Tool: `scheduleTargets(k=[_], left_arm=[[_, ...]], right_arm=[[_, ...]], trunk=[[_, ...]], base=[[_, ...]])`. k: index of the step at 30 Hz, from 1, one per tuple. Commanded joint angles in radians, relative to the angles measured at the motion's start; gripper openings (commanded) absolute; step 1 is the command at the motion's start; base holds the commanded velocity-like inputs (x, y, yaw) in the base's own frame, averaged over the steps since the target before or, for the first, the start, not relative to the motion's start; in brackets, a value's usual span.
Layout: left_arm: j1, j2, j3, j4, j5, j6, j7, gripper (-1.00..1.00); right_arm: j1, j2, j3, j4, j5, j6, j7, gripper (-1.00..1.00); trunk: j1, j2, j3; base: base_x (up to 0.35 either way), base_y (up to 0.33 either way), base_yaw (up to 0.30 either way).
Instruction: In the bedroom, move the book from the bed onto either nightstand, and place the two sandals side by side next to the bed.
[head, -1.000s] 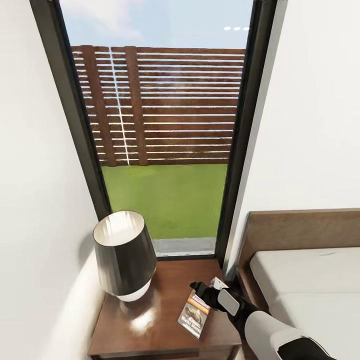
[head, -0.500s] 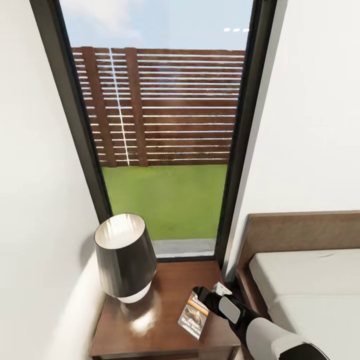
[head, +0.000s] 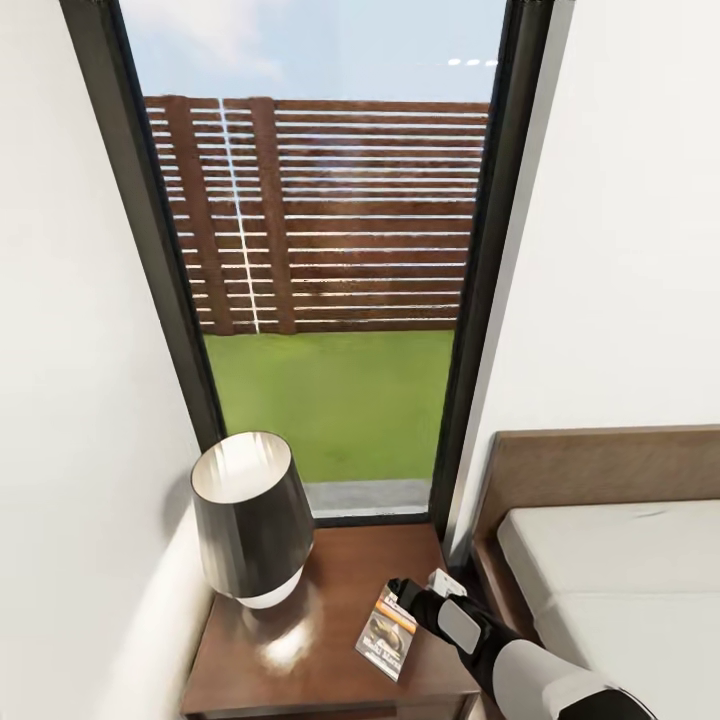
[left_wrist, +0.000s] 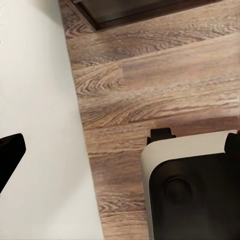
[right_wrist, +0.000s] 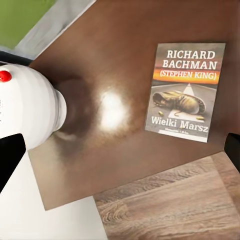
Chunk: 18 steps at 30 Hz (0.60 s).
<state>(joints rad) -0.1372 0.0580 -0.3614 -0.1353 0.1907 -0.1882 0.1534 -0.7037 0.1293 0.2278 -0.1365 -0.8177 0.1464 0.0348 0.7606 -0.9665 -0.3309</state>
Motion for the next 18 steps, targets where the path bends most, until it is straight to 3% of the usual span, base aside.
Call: scheduleTargets(k=[1, 18], left_arm=[[0.0, 0.0, -0.008, 0.0, 0.01, -0.003, 0.003, 1.0], [0.001, 0.0, -0.005, 0.0, 0.01, -0.004, 0.003, 1.0]], right_arm=[[0.001, 0.0, 0.009, 0.001, -0.008, 0.001, 0.001, 1.0], [0.045, -0.004, 0.008, 0.07, 0.019, -0.019, 0.001, 1.0]], trunk=[[-0.004, 0.006, 0.002], [-0.069, 0.125, 0.055]], base=[[0.0, 0.0, 0.0], [0.0, 0.0, 0.0]])
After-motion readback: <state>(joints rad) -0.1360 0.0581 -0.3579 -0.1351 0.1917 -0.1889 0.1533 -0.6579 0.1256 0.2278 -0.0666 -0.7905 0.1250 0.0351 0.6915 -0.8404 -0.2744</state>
